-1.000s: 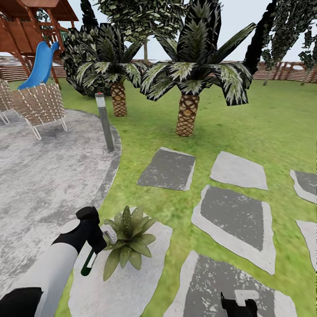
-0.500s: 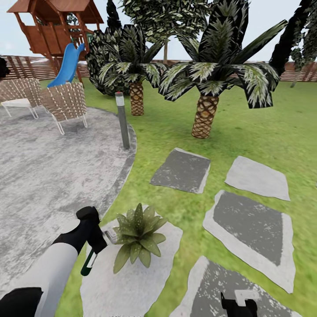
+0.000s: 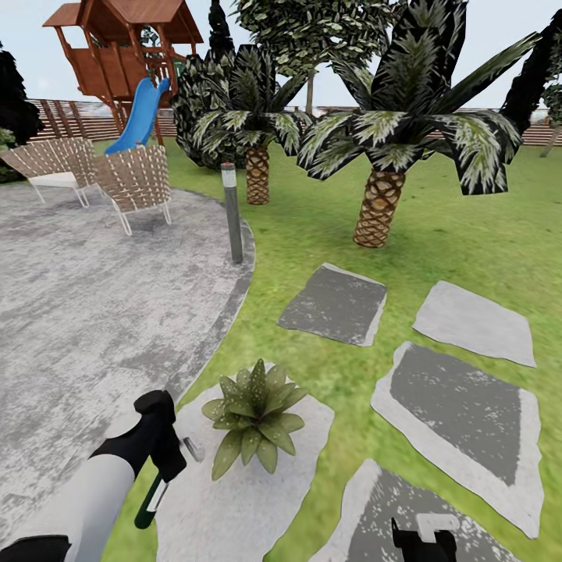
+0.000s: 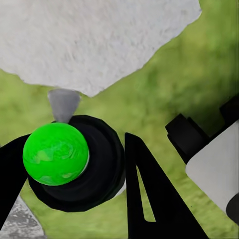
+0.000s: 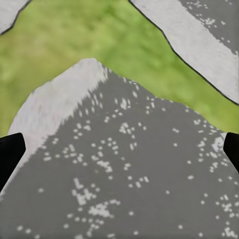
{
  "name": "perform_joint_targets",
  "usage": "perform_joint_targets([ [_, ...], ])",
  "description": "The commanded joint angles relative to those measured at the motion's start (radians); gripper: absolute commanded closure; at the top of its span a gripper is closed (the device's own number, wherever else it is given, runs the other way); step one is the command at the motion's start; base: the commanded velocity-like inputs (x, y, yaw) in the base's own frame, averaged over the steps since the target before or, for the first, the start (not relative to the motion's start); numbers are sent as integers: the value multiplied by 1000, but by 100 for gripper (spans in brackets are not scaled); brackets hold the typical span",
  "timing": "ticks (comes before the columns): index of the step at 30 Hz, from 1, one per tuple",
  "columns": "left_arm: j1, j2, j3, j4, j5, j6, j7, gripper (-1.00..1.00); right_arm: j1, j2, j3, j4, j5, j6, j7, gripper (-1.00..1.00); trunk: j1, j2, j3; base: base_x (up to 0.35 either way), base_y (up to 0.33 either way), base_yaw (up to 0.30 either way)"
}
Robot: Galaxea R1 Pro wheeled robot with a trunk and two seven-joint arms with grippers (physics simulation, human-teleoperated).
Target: Pick up the pesticide atomizer in the garden and spray insectifuge to fully cover both potted plants in the garden.
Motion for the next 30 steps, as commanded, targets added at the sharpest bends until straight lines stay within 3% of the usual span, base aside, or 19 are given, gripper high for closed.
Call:
perform_joint_targets([
  [1,0,-1,4,-1,-4,10,-7,100,-1,0,-6,2,11,-4,-4,-100,0,0,-1,0,0,0],
  [7,1,-5,3,7,33,10,29,100,-1,0,-6,2,11,-4,-4,-100,0,0,-1,0,0,0],
  [9,2,-13,3,24,57,10,61,100,-1,-1,-6,2,11,-4,-4,-100,0,0,-1,0,0,0],
  [10,1,-30,3,40,88,9,120,100,-1,-1,-6,2,11,-4,-4,-100,0,0,-1,0,0,0],
  [11,1,-34,3,44,97,10,136,100,-1,-1,-6,2,11,-4,-4,-100,0,0,-1,0,0,0],
  [14,1,-35,6,79,118,10,154,100,-1,-2,-6,2,11,-4,-3,-100,0,0,-1,0,0,0],
  [15,3,-35,19,123,131,9,189,100,-1,-1,-6,2,11,-4,-3,-100,0,0,-1,0,0,0],
  [23,3,-28,60,162,152,9,230,100,-1,-1,-6,2,11,-4,-3,-100,0,0,-1,4,0,0],
  [30,3,-26,68,180,154,9,296,100,-1,-1,-6,2,11,-4,-3,-100,0,0,-1,216,0,0],
])
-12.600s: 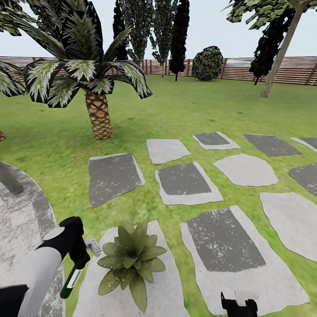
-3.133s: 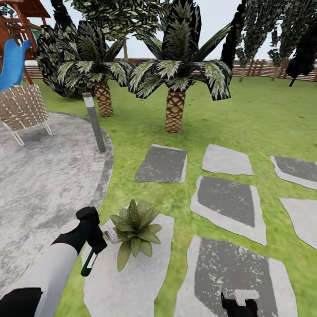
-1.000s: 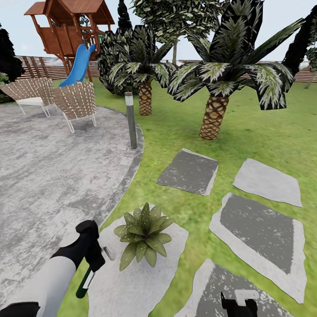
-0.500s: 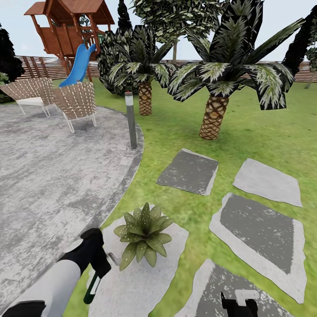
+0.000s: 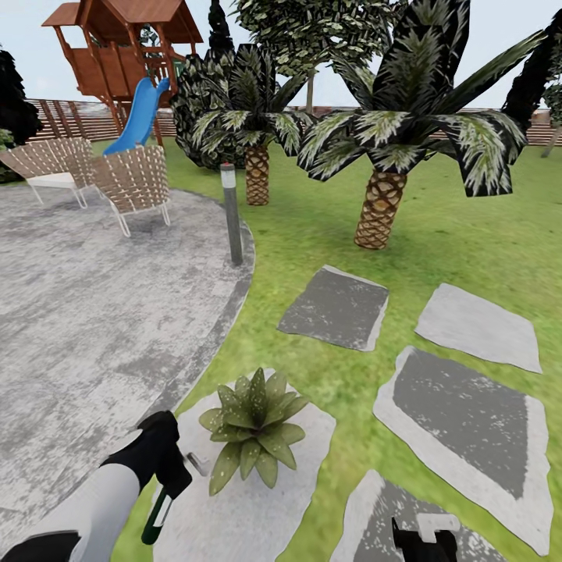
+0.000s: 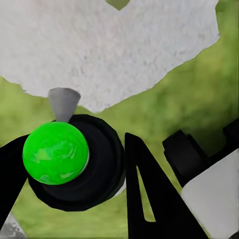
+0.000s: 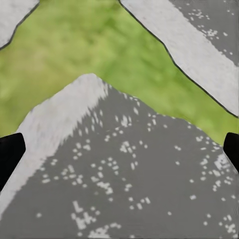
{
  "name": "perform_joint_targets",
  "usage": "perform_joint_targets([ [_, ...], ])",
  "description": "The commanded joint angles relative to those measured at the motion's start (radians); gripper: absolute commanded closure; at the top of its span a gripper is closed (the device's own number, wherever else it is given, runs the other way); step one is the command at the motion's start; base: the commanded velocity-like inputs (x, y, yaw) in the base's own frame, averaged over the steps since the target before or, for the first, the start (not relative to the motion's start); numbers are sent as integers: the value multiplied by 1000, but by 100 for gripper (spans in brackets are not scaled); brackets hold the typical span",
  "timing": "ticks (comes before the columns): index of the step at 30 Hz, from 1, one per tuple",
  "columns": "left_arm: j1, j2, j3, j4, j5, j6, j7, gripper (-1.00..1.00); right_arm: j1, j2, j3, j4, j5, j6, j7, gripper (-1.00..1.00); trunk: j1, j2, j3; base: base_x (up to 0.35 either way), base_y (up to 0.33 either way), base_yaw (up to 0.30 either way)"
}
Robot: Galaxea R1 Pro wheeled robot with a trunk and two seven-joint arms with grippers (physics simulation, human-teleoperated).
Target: Pick up the pesticide atomizer in the garden and spray insectifuge to fully cover both potted plants in the garden.
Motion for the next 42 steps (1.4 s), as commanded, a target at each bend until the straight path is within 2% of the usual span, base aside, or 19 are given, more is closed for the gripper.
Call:
perform_joint_targets([
  [1,0,-2,6,10,-6,6,-4,100,-1,0,-5,2,11,-4,-4,-100,0,0,-1,61,0,0],
  [8,29,-10,6,10,-3,3,1,100,-1,0,-5,2,11,-4,-5,-100,0,0,-1,11,0,52],
  [11,32,-10,7,0,21,1,1,100,-1,1,-5,2,11,-4,-5,-100,0,0,-1,0,0,245],
  [13,32,-10,8,-2,25,1,1,100,-1,2,-5,2,11,-4,-5,-100,0,0,-1,0,0,267],
  [25,32,-10,5,-3,28,-5,3,100,-1,0,-5,2,11,-4,-5,-100,0,0,-1,233,0,34],
  [33,33,-13,5,14,31,-5,3,100,-1,0,-5,2,11,-4,-6,-100,0,0,-1,18,0,9],
  [42,44,-15,4,14,51,-7,2,100,-1,0,-5,2,11,-4,-6,-100,0,0,-1,0,0,205],
])
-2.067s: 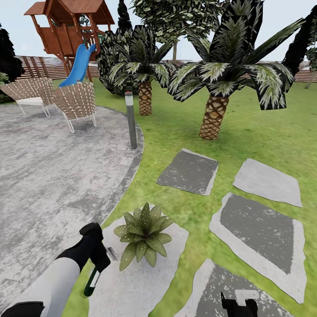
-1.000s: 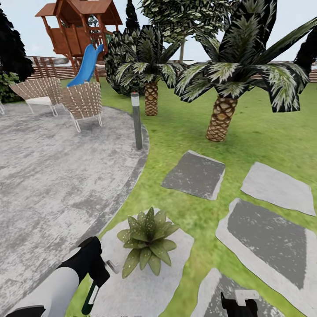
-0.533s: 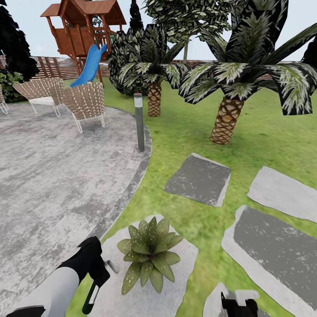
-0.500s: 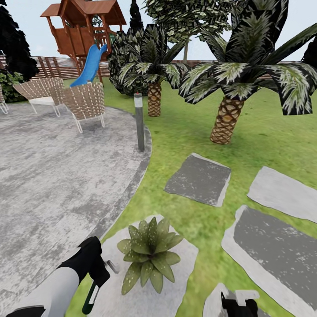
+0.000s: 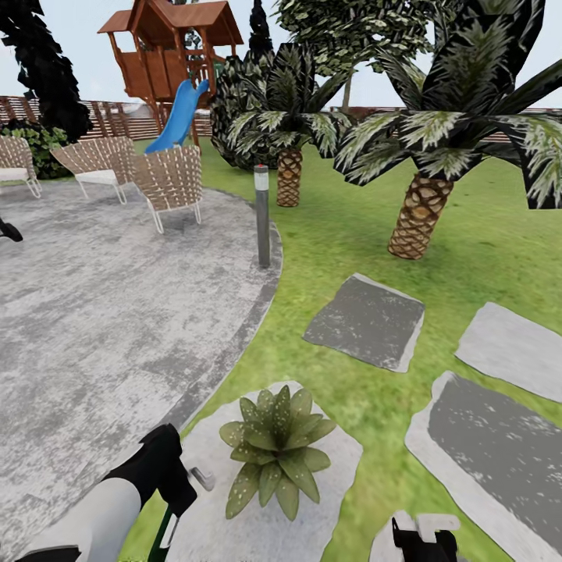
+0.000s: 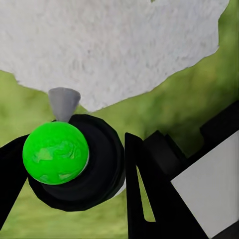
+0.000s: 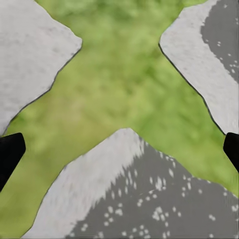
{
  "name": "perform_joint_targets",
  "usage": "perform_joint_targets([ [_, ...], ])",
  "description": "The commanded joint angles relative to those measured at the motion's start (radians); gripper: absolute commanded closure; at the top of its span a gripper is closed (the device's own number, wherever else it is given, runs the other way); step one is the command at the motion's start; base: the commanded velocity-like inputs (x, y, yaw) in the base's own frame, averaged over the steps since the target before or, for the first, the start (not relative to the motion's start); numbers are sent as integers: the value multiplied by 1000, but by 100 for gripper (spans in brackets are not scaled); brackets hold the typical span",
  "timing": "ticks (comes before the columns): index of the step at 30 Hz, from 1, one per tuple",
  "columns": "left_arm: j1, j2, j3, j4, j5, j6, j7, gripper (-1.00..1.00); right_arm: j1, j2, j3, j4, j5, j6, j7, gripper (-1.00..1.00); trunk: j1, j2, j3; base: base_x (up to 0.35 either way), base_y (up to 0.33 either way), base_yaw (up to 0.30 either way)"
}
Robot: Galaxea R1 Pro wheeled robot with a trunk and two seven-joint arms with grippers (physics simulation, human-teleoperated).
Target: Pick up the pesticide atomizer in the garden and spray insectifuge to fully cover both potted plants in the garden.
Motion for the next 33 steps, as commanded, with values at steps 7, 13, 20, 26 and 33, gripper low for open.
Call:
perform_joint_targets([
  [7,0,-1,6,-2,-6,6,-6,100,-1,0,-5,2,11,-4,-4,-100,0,0,-1,0,-186,17],
  [13,0,-1,6,-3,-6,6,-6,100,-1,0,-5,2,11,-4,-4,-100,0,0,-1,-38,-265,0],
  [20,0,-1,6,-10,-7,7,-6,100,-1,0,-5,2,11,-4,-4,-100,0,0,-1,-140,-121,67],
  [26,0,0,7,-8,-7,8,-6,100,-1,0,-5,2,11,-4,-4,-100,0,0,-1,-3,-2,268],
  [33,0,-1,6,-8,-7,8,-6,100,-1,0,-5,2,11,-4,-4,-100,0,0,-1,56,-70,173],
])
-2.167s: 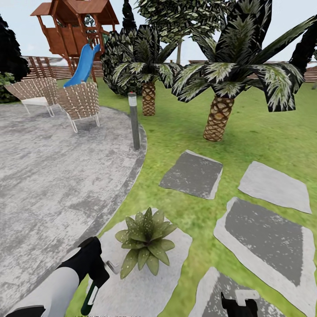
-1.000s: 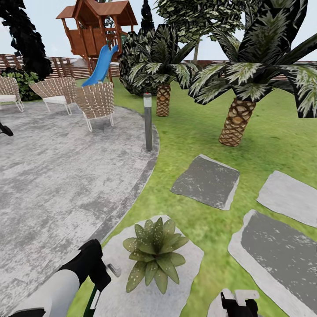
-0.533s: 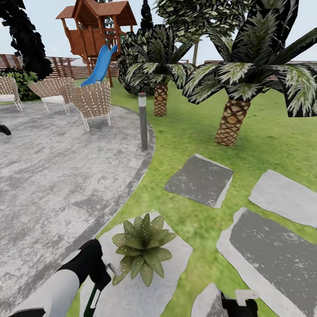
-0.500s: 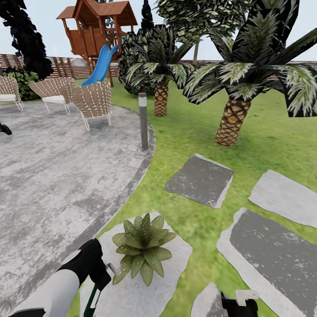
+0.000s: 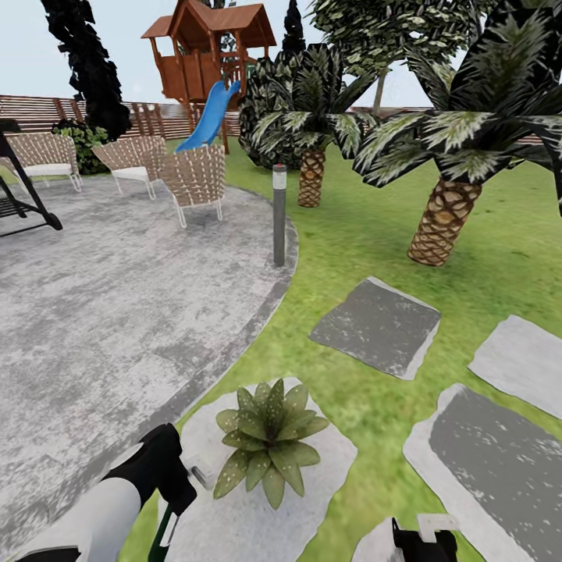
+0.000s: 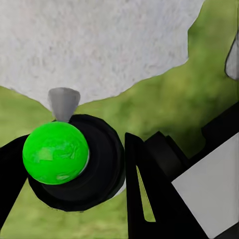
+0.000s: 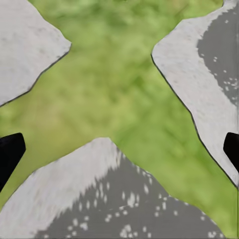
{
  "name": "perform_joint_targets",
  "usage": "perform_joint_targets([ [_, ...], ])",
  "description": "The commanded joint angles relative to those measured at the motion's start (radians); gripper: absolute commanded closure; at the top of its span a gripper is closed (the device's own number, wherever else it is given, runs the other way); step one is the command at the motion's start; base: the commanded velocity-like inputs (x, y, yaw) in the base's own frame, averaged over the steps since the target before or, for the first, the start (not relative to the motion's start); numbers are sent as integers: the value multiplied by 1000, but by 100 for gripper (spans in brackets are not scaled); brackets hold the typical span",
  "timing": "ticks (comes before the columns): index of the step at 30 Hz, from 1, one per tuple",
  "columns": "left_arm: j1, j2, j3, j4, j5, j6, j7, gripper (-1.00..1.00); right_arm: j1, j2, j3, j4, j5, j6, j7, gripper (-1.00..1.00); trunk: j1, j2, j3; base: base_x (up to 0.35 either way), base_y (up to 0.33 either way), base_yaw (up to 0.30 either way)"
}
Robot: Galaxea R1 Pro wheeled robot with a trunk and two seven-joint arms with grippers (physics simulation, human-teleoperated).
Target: Pick up the pesticide atomizer in the garden and spray insectifuge to fully cover both potted plants in the garden.
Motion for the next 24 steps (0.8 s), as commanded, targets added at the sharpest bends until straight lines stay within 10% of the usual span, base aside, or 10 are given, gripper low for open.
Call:
perform_joint_targets([
  [1,0,-1,6,-1,-7,6,-7,100,-1,0,-6,2,11,-4,-4,-100,0,0,-1,153,-213,14],
  [24,0,-1,8,-7,-6,6,-6,100,-1,0,-6,2,11,-5,-4,-100,0,0,-1,12,-250,1],
])
